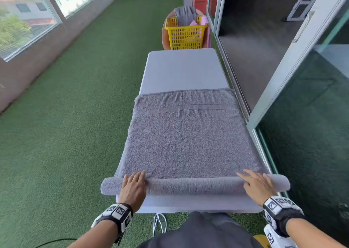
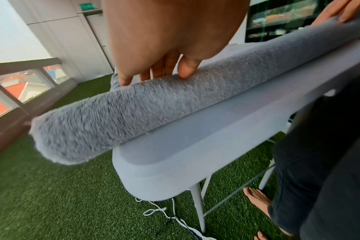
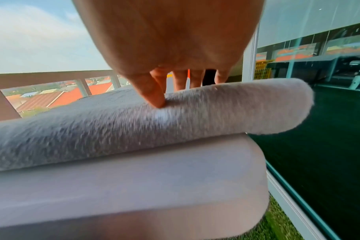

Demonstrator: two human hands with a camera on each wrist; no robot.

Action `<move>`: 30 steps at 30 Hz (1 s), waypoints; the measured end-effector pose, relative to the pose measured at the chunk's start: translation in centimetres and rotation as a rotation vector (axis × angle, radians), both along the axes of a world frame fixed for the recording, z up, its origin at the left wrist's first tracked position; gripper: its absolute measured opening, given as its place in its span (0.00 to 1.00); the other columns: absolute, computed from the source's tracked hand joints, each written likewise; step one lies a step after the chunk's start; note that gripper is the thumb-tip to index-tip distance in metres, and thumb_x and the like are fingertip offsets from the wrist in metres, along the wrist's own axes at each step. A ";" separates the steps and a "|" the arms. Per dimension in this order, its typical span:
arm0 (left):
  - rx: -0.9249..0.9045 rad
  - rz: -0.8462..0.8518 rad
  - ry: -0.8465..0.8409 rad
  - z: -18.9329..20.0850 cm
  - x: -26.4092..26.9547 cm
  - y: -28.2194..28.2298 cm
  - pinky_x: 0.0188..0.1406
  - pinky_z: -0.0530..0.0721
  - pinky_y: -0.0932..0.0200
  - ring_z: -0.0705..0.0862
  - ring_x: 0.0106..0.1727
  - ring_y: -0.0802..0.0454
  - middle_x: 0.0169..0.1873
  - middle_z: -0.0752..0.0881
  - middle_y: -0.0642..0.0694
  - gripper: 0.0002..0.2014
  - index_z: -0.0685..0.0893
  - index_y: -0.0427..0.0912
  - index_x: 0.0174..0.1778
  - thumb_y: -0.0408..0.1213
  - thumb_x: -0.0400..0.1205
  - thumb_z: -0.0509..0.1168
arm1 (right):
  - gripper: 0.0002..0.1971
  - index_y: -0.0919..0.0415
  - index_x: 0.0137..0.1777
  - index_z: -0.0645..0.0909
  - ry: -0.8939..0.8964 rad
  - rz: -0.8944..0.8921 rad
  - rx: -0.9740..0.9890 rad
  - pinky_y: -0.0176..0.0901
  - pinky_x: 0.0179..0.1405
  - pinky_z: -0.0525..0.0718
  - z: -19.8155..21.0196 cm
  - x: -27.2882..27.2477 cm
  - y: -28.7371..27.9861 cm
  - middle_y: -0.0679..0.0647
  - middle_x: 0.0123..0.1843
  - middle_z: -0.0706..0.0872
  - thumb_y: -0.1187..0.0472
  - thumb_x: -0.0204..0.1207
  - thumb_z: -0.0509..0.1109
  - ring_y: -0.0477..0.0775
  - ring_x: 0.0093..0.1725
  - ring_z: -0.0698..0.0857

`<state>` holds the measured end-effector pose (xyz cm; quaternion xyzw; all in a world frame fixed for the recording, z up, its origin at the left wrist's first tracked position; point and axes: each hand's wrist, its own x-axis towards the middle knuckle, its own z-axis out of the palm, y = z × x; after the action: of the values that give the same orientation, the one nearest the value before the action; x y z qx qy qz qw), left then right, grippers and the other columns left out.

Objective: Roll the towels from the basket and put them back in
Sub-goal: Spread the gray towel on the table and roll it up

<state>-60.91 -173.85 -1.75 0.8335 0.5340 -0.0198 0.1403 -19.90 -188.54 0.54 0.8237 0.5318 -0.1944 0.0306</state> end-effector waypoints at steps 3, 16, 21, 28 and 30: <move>-0.080 -0.026 0.007 -0.6 -0.3 -0.3 0.80 0.41 0.49 0.53 0.83 0.50 0.81 0.57 0.52 0.32 0.55 0.47 0.83 0.59 0.85 0.43 | 0.26 0.39 0.81 0.59 -0.004 0.027 -0.002 0.55 0.81 0.48 -0.8 0.0 -0.6 0.38 0.82 0.60 0.41 0.83 0.55 0.46 0.82 0.59; -0.060 -0.149 0.179 1.3 0.1 3.0 0.79 0.36 0.43 0.47 0.84 0.45 0.84 0.49 0.46 0.29 0.45 0.42 0.84 0.38 0.84 0.35 | 0.27 0.39 0.79 0.64 -0.058 0.031 -0.054 0.60 0.80 0.53 0.7 1.3 2.8 0.42 0.80 0.65 0.54 0.80 0.59 0.48 0.79 0.65; -0.062 -0.171 0.187 -1.1 -0.8 0.1 0.81 0.47 0.45 0.63 0.81 0.46 0.79 0.66 0.48 0.35 0.62 0.43 0.81 0.50 0.80 0.65 | 0.31 0.41 0.81 0.61 -0.075 0.073 -0.039 0.57 0.82 0.48 -2.0 -0.5 -0.9 0.40 0.80 0.66 0.42 0.78 0.63 0.47 0.82 0.60; 0.071 -0.155 0.033 -1.3 -1.6 -3.2 0.61 0.81 0.45 0.87 0.46 0.56 0.43 0.88 0.56 0.23 0.85 0.50 0.48 0.39 0.57 0.81 | 0.23 0.45 0.63 0.84 -0.065 0.053 0.100 0.55 0.76 0.54 -3.4 -1.7 -5.2 0.42 0.62 0.86 0.52 0.65 0.68 0.50 0.66 0.82; 0.115 -0.177 -0.010 -0.8 -1.4 -3.7 0.54 0.86 0.48 0.85 0.40 0.57 0.38 0.87 0.57 0.15 0.84 0.50 0.43 0.40 0.61 0.77 | 0.22 0.45 0.61 0.85 -0.063 0.050 0.103 0.58 0.75 0.61 -3.2 -1.9 -5.5 0.40 0.59 0.87 0.51 0.69 0.59 0.48 0.63 0.83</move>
<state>-62.34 -177.56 -2.56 0.8842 0.4578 0.0027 0.0926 -21.78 -194.03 -2.68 0.8163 0.5603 -0.1400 0.0098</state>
